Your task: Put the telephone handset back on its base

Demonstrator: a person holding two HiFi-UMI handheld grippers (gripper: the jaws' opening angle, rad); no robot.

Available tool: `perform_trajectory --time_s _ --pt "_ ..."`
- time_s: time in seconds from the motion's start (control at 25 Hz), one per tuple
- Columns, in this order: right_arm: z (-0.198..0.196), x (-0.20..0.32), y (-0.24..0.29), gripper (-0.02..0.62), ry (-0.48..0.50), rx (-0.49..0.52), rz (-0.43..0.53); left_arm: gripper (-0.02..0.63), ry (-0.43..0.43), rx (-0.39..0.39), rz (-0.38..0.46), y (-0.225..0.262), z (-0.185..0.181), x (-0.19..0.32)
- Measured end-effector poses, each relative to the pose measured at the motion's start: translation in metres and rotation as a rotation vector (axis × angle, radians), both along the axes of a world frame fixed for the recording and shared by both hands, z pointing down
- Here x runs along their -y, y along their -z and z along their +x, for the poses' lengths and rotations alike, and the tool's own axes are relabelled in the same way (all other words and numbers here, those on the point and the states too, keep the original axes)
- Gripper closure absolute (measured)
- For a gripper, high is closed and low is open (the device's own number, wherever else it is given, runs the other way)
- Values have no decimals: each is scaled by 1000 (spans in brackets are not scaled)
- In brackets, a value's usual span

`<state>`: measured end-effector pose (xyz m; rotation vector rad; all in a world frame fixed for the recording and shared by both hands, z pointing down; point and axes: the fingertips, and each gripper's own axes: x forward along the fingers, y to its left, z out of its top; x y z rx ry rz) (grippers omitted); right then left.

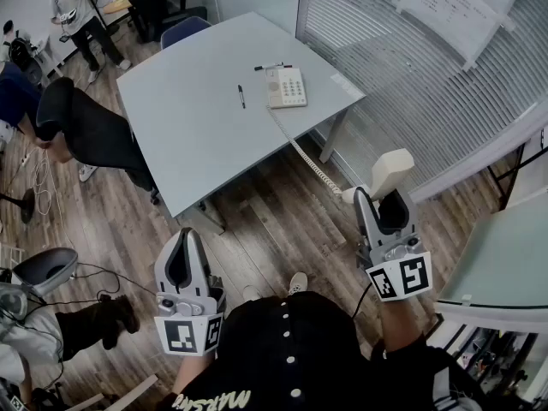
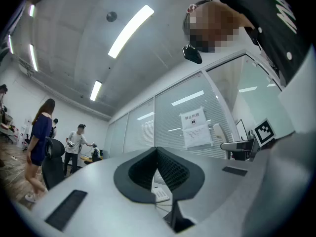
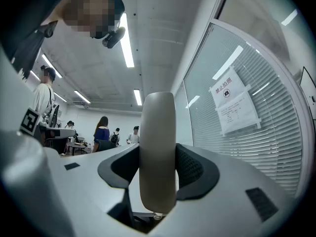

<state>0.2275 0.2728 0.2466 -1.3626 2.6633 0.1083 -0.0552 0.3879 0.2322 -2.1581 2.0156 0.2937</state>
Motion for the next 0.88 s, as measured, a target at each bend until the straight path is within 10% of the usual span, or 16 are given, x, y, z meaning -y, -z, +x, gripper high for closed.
perform_trajectory --time_s 0.88 --pt "38 13 -3 362 47 63 -11 592 42 0 -23 -2 41 13"
